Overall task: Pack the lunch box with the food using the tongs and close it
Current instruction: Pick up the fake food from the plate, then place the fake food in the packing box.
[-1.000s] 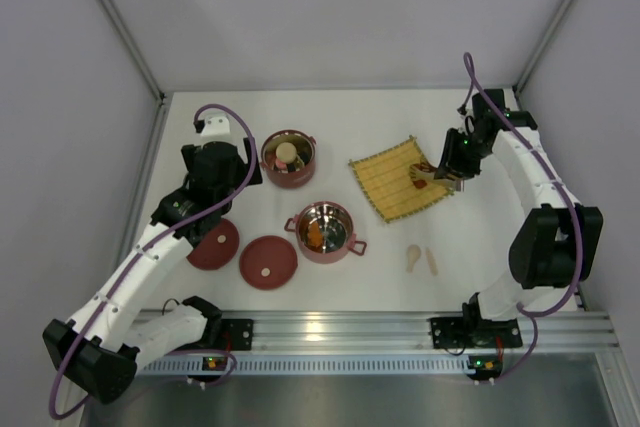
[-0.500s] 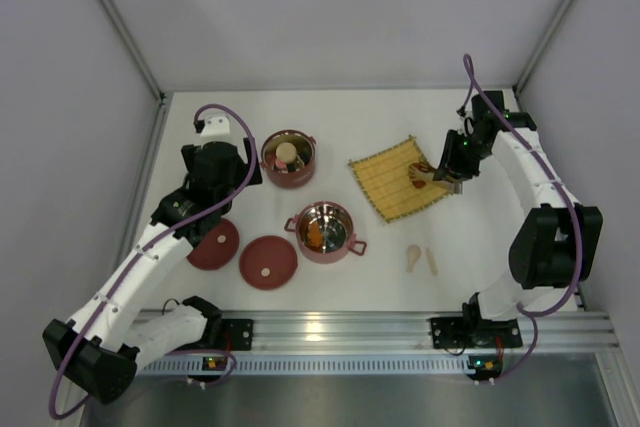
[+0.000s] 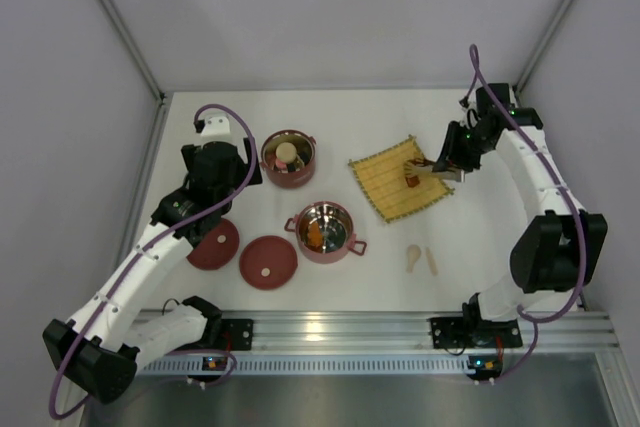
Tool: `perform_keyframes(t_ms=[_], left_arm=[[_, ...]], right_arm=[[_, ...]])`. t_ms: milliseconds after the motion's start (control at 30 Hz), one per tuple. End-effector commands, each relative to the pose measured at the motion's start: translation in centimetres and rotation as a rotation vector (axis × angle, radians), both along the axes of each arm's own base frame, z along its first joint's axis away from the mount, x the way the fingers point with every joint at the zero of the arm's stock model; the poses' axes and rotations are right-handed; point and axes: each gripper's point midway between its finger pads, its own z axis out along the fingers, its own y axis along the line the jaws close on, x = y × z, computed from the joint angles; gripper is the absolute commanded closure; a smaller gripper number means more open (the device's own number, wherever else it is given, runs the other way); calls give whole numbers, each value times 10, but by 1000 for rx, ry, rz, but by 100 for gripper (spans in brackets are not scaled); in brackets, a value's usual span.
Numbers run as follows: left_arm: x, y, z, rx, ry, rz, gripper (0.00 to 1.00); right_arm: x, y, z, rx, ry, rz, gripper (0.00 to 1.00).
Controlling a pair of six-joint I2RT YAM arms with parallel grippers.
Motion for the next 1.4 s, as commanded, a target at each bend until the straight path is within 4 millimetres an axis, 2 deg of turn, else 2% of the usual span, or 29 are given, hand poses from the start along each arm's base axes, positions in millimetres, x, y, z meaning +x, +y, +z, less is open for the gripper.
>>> perform_keyframes(t_ms=[0,133,367,567,1000,1367], left_arm=[[3,2,9,3,-31,16,1],[4,3,9,3,-31,19,1],[4,3,8,6,-29,20,1],[4,3,7,6,-27,18,1],[4,4,5,15,-20,23,1],[5,4,3,20,-15,27,1]], right_arm=[[6,14,48,49,-137,26,82],[1,29,56,70,-150,61,82],[-6,50,56,59,-150,110,82],[-7,54,60,59,-161,115,83],[-14,71,87,68,-211,161,83],[-43,95,105,91,-226,246,83]])
